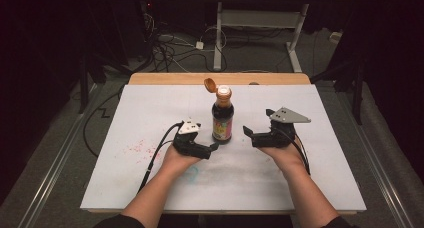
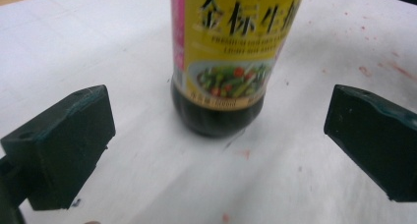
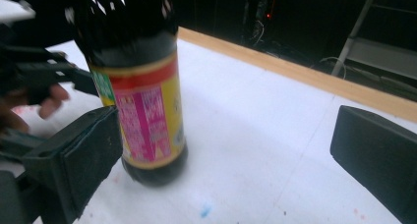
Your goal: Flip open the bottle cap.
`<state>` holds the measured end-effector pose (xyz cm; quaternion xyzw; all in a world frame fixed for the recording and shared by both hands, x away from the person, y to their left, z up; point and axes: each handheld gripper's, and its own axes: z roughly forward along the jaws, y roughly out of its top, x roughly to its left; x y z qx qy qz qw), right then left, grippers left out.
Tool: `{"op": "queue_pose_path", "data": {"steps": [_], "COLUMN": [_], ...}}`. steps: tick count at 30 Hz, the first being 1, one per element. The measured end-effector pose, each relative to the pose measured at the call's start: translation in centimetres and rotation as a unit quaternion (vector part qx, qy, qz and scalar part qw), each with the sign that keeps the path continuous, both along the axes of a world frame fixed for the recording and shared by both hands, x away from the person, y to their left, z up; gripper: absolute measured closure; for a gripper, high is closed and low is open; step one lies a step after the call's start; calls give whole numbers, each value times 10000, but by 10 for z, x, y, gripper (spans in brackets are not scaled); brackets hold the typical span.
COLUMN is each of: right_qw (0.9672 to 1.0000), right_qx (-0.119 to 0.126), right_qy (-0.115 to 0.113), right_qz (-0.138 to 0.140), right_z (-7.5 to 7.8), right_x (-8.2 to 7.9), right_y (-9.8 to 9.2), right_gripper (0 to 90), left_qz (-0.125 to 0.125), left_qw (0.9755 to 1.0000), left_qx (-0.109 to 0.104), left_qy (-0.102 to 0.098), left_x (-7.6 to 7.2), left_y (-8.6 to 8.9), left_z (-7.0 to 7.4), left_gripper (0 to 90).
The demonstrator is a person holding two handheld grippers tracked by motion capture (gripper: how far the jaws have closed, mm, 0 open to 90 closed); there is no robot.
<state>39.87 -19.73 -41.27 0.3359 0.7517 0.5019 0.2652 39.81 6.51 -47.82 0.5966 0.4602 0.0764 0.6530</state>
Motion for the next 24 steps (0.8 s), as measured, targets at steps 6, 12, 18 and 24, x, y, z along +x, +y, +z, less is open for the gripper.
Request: {"op": "queue_pose_path", "data": {"steps": [6,12,18,24], "right_qw": [9999,9998,9995,9991], "right_qx": [-25,-66,-94,-145], "right_qy": [160,173,261,315], "right_qz": [-44,-99,-155,-251], "right_z": [-20,-33,-47,-58], "right_x": [-5,-12,-18,-28], "right_y": [-7,-13,-20,-29], "right_gripper": [4,4,4,4], "left_qz": [128,168,280,87], "left_qw": [9999,9997,9995,9977], "left_qx": [70,150,170,635], "left_qy": [80,21,-22,-202], "left_x": [-12,-25,-36,-48], "left_y": [22,33,50,74], "left_z": [-7,-7,-11,-12], "left_gripper": [0,0,0,0]}}
